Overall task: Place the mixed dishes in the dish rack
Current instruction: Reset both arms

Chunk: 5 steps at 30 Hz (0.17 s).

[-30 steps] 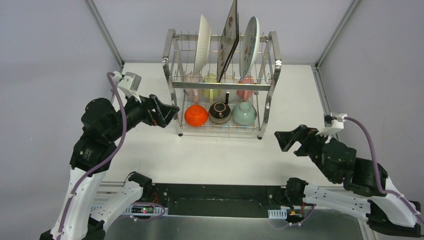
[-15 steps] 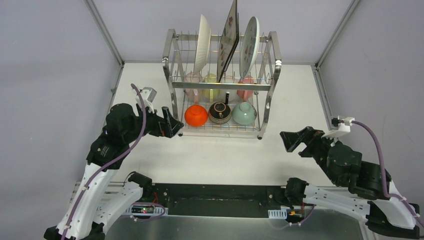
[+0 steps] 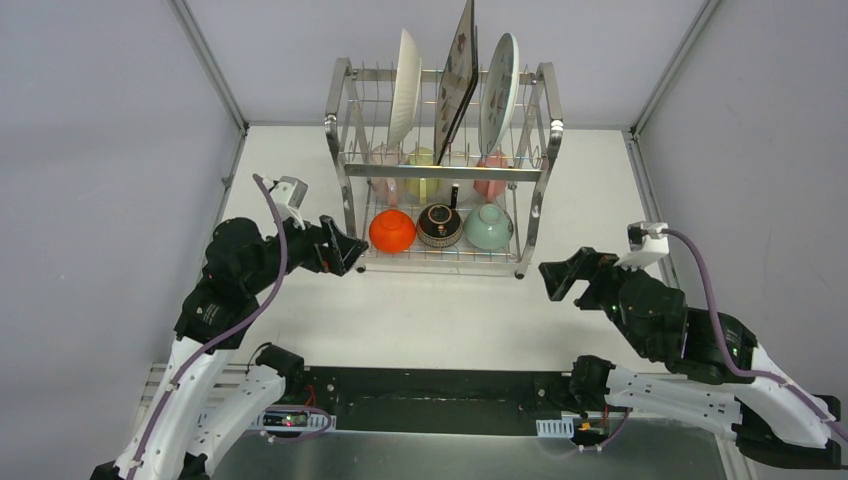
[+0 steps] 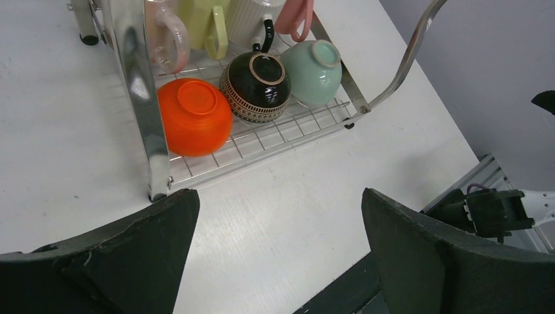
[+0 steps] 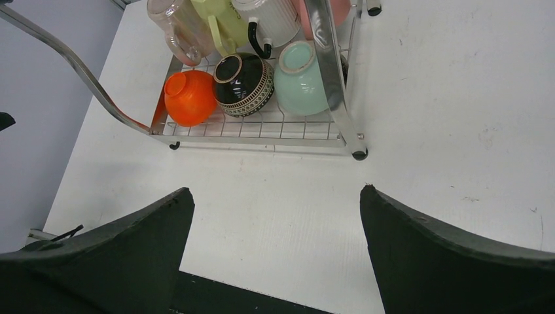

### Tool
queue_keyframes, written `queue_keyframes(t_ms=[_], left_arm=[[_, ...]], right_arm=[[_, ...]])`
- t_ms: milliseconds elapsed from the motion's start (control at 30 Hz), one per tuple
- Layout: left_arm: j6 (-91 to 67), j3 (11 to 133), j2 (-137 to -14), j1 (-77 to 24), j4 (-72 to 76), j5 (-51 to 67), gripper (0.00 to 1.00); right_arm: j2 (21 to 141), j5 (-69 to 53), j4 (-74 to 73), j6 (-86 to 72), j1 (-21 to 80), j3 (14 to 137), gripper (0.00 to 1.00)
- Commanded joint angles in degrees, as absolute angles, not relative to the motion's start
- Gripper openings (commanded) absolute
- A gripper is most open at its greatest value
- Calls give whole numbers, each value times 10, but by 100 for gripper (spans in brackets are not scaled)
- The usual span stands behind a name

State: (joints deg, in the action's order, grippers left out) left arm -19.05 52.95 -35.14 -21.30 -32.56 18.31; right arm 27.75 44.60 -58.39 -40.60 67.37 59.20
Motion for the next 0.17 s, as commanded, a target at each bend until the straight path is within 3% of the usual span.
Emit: queue_keyframes(t_ms=[0,133], left_arm=[[-181,530,-355,-212,-278,192,99],[-182,529,-352,-213,-276,186,99]], right_arm=[[277,445,-554,-411,673,592,100],[278,442,-553,-411,673,593,100]])
